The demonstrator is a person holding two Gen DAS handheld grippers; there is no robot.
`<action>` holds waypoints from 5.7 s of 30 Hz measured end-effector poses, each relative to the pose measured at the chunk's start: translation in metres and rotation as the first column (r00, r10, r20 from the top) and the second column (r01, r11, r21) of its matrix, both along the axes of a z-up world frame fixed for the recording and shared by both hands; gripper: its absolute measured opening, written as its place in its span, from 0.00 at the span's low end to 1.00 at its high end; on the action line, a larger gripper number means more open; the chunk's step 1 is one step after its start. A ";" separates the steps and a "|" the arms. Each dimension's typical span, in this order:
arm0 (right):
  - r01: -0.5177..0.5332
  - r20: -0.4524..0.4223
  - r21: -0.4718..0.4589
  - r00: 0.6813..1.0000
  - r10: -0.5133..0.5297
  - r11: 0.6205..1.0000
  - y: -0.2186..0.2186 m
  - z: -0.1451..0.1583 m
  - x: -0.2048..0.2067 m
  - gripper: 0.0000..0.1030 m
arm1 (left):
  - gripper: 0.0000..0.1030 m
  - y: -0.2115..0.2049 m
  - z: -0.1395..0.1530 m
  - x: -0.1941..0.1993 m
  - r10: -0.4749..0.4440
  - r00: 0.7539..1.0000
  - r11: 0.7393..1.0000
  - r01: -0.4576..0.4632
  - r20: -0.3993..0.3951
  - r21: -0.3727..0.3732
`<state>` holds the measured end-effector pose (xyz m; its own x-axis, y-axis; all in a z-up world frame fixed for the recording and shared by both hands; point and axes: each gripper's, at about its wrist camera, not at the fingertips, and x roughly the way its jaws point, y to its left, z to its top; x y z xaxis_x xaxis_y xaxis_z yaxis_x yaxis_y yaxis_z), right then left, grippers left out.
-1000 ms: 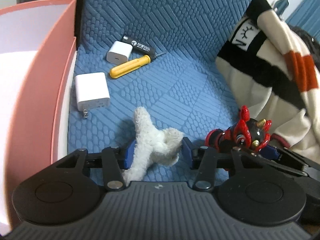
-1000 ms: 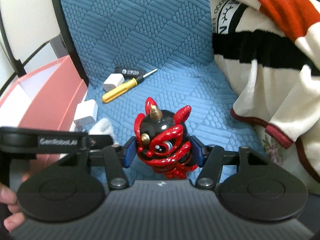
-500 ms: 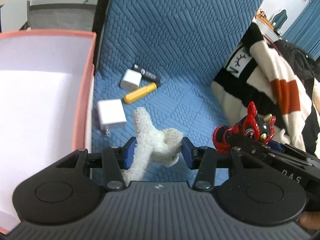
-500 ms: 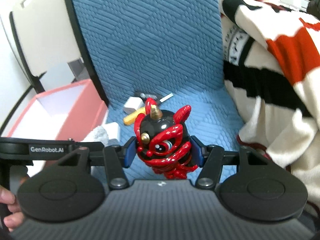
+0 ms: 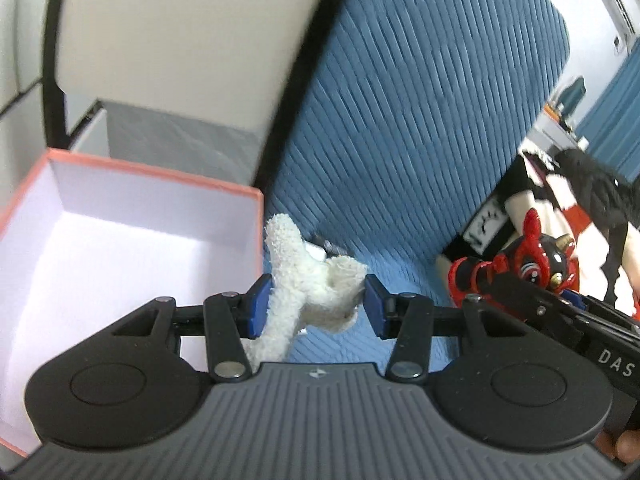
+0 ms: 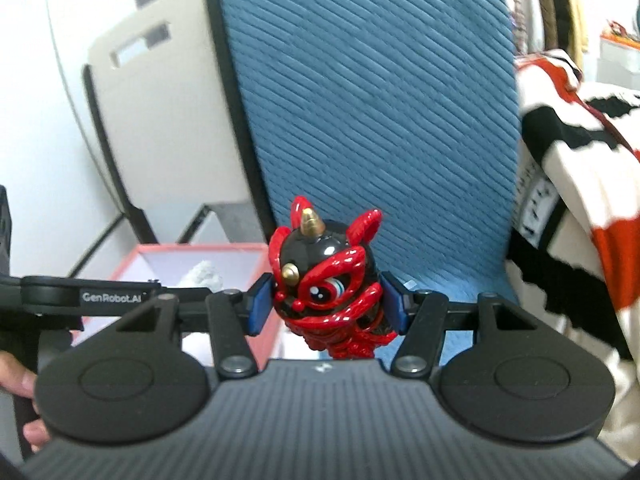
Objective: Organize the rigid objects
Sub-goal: 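Carry the plush with the left tool while the right tool carries the figurine into the box, then open both tools to release the plush and figurine into the box, then withdraw both tools from the box back toward the seat, then lower the left tool to the large white charger while the right tool lowers to the yellow screwdriver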
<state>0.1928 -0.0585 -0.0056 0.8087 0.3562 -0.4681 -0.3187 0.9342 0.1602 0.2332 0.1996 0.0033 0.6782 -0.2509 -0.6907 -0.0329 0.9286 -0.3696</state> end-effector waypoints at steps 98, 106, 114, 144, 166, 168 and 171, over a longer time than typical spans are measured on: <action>-0.052 -0.057 -0.033 0.997 0.050 0.998 -0.079 -0.070 -0.020 0.60 | 0.77 -0.103 -0.015 -0.079 -0.009 0.984 0.993 -0.011 0.176 0.114; -0.001 -0.117 -0.065 0.993 -0.007 0.998 -0.101 -0.094 -0.026 0.60 | 0.77 -0.118 -0.038 -0.085 -0.007 0.993 0.997 -0.001 0.118 0.073; 0.025 -0.131 -0.068 0.991 -0.034 0.997 -0.103 -0.093 -0.025 0.60 | 0.77 -0.131 -0.049 -0.085 -0.025 0.996 0.992 0.014 0.090 0.125; 0.181 -0.500 0.211 0.865 -0.053 0.961 -0.094 -0.135 0.142 0.60 | 0.77 -0.147 -0.155 0.024 0.023 0.999 0.926 -0.035 0.038 0.376; 0.113 -0.632 0.126 0.775 -0.008 0.986 -0.019 -0.197 0.231 0.55 | 0.70 -0.148 -0.194 0.074 0.161 0.987 0.847 -0.125 -0.026 0.516; 0.112 -0.638 0.104 0.770 -0.020 0.988 -0.015 -0.200 0.234 0.53 | 0.70 -0.146 -0.196 0.076 0.180 0.983 0.858 -0.138 -0.038 0.496; 0.122 -0.655 0.096 0.755 -0.030 0.988 -0.013 -0.207 0.239 0.50 | 0.70 -0.146 -0.197 0.076 0.203 0.979 0.853 -0.161 -0.032 0.497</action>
